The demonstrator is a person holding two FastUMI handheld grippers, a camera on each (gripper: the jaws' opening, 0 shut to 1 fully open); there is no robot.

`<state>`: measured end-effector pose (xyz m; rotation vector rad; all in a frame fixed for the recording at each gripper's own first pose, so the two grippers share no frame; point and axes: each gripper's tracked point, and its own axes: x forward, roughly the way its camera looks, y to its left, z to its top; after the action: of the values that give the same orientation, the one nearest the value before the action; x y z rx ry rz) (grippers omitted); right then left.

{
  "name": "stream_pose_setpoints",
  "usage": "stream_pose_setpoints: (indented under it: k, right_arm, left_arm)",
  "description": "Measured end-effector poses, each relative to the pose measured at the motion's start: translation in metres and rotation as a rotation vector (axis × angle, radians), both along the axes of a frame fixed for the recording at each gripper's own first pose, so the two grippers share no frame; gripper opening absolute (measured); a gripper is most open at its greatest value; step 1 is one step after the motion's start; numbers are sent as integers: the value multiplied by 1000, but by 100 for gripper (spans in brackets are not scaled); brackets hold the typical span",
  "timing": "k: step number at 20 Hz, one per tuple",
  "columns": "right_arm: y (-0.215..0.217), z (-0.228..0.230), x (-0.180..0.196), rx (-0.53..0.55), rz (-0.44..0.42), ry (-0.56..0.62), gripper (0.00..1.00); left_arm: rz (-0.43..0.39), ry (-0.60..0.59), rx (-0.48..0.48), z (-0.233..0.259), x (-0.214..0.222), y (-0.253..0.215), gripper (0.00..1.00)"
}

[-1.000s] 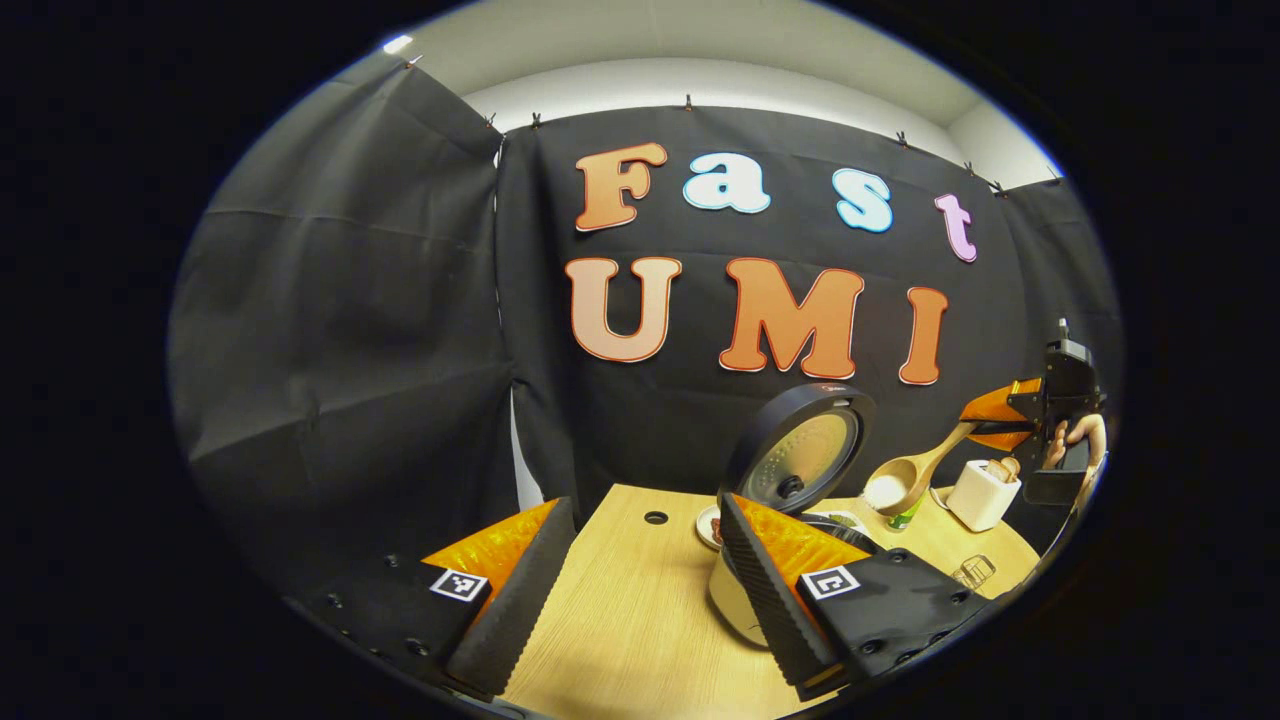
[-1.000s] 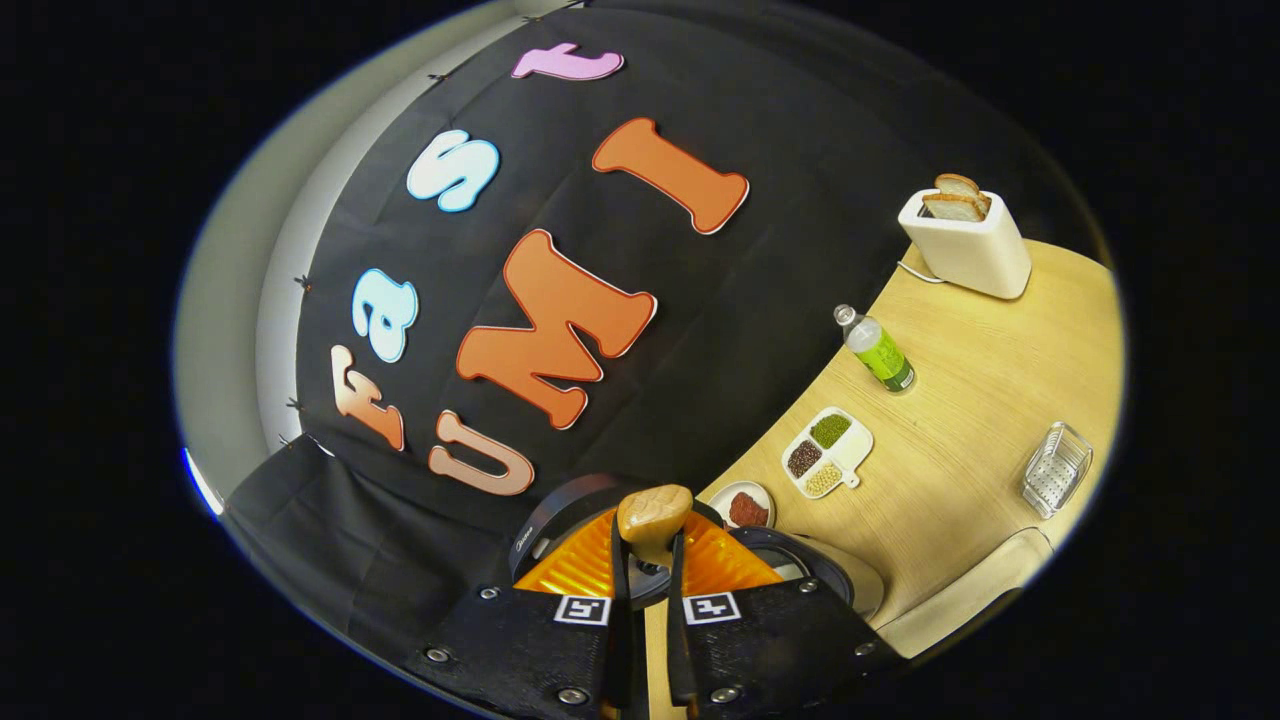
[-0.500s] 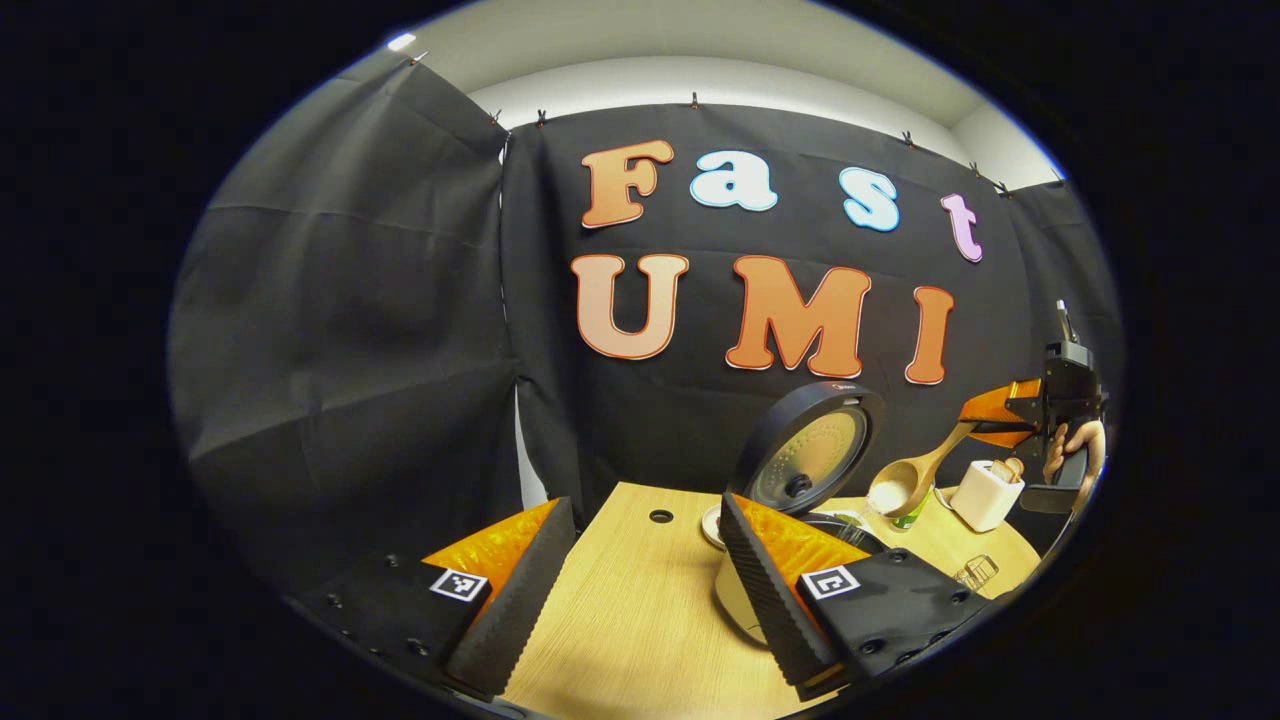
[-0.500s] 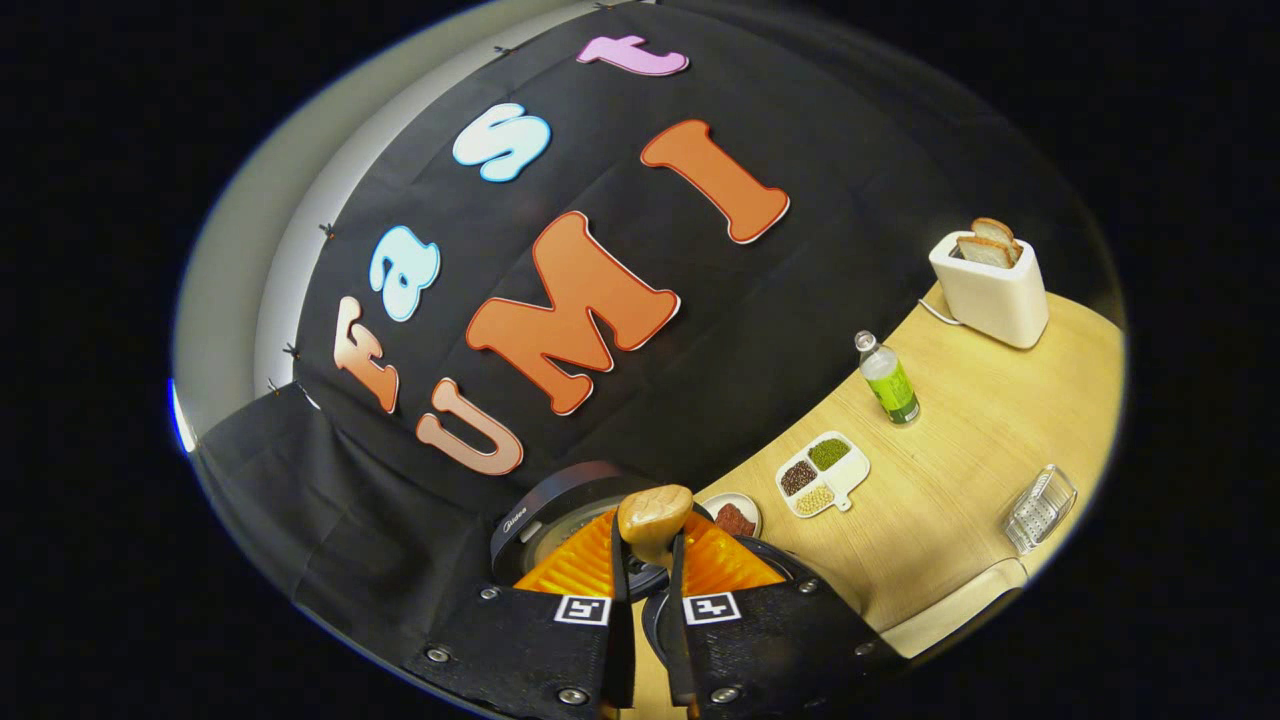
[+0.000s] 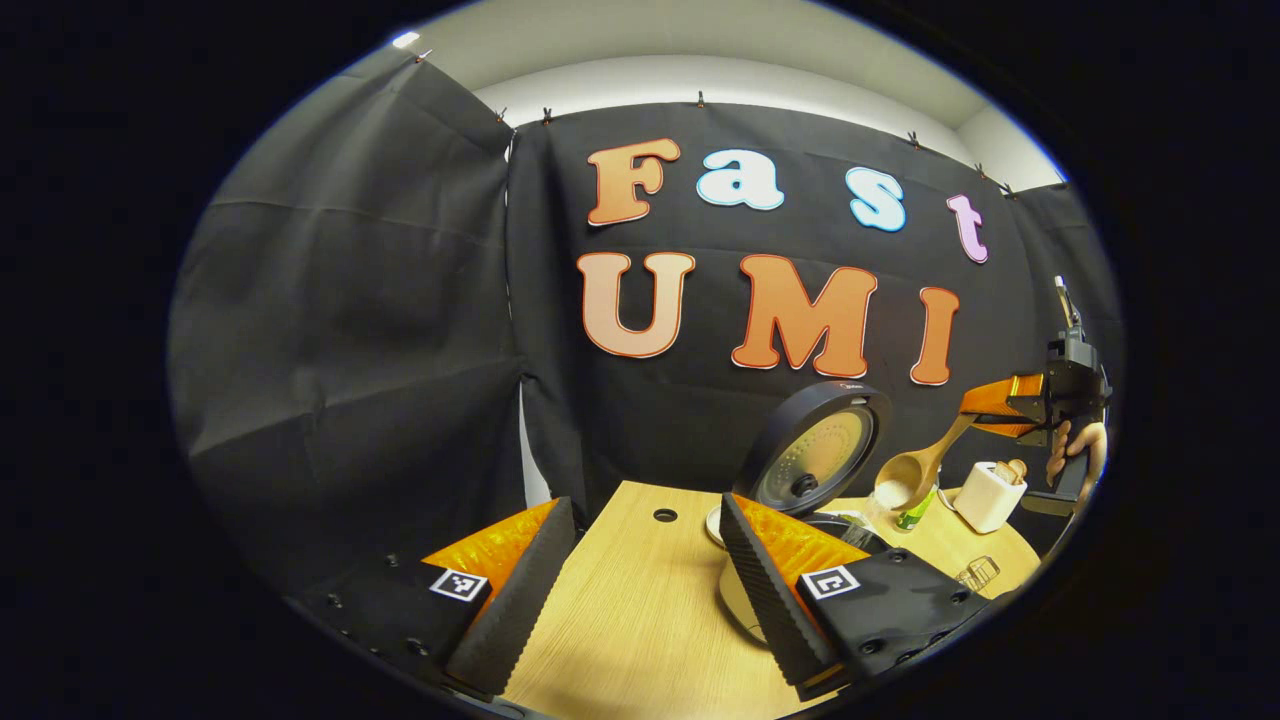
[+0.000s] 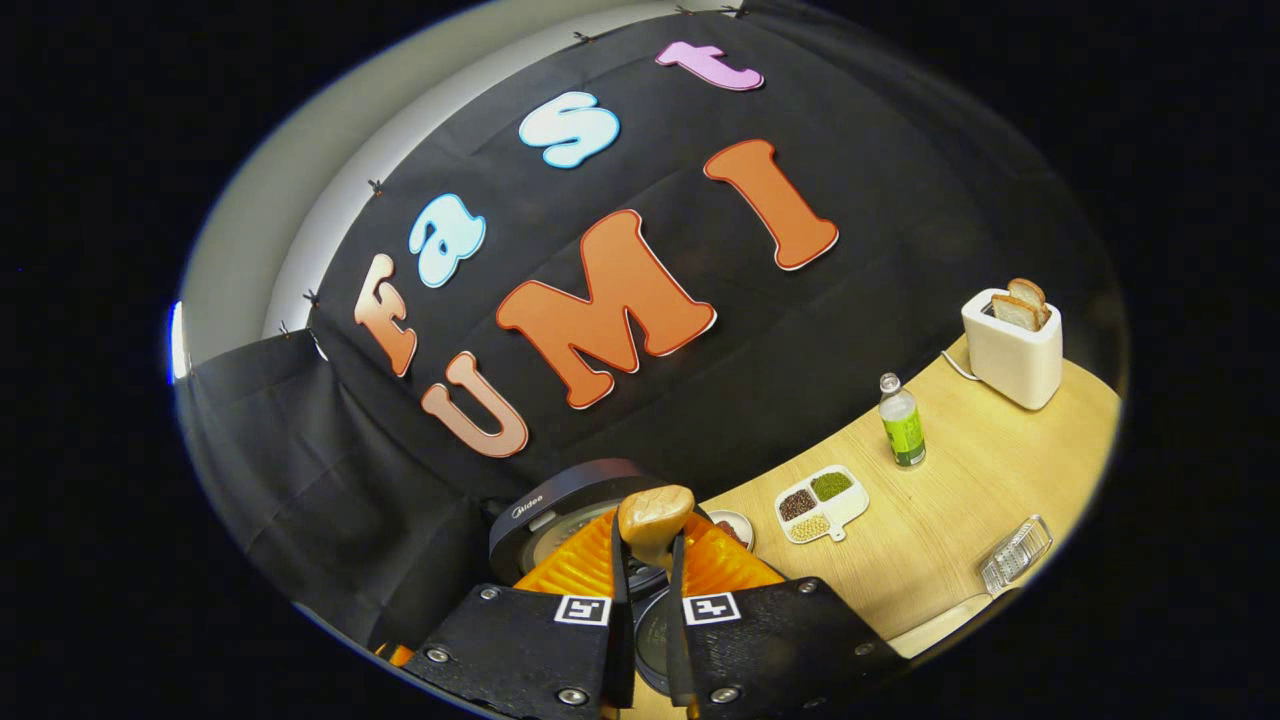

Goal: Close the left gripper, press the button to open the rice cooker; take a wooden spoon from the chopstick holder with the right hand, scoop a spoonful of rice and pour it into the rice cooker, then put the wooden spoon back into the chopstick holder.

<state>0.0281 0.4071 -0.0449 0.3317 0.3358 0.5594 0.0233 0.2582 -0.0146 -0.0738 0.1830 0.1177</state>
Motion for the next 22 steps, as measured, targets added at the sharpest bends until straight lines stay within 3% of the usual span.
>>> stream_pose_setpoints:
  k: [13,22]
  right_arm:
    - [11,8,-13,-99,70,-107,12]
    - [24,-2,-23,-245,137,-193,12]
  left_arm:
    - [-4,5,12,0,-3,-5,95]
    - [8,1,5,0,-5,0,95]
